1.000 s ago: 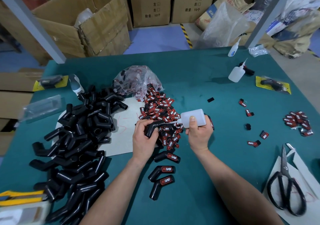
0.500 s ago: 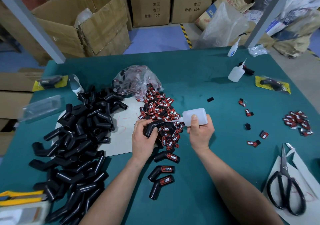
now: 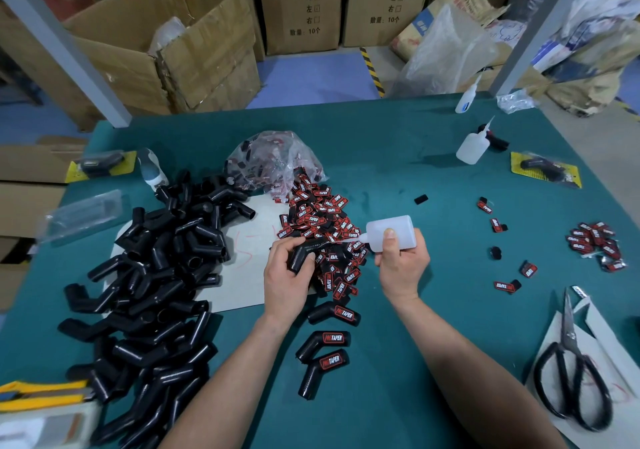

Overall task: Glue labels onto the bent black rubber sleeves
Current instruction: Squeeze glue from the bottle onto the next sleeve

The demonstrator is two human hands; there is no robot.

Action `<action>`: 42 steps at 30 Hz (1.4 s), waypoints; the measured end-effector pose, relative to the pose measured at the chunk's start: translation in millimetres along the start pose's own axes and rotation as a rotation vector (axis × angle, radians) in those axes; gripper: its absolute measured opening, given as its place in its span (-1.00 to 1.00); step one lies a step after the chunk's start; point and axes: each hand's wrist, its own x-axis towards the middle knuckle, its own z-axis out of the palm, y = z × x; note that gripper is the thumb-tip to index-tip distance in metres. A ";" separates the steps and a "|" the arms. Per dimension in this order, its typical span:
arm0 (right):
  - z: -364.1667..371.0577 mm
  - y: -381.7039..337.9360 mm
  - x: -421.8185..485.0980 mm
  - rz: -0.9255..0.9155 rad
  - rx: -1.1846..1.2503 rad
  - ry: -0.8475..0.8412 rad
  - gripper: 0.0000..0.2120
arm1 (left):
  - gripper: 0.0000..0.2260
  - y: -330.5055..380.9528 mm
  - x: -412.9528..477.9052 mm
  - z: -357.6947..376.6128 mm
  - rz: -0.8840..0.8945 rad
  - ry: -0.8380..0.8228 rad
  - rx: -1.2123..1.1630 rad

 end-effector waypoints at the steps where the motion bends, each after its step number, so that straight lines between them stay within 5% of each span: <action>1: -0.5 0.0 1.5 0.004 0.014 0.014 -0.70 | -0.61 0.2 0.2 0.0 0.001 -0.001 -0.001; 16: -0.8 -0.8 5.9 0.067 0.188 0.058 -0.87 | -0.67 -4.1 1.9 -0.5 0.040 0.010 -0.011; 21: -1.4 -1.0 6.1 0.032 0.290 -0.092 -0.94 | -0.69 -5.5 1.3 -0.6 0.024 0.007 -0.021; 30: -6.2 10.9 15.7 -0.321 -0.465 -0.395 -0.71 | -0.67 -5.4 2.0 -0.4 0.017 0.018 -0.040; 37: -12.5 23.6 39.9 0.003 -0.551 -0.302 -0.71 | -0.72 -5.9 -0.3 -0.5 -0.066 0.022 -0.079; 42: -10.8 24.3 42.0 0.036 -0.608 -0.298 -0.69 | -0.73 -8.7 -0.2 -0.6 -0.076 0.024 -0.085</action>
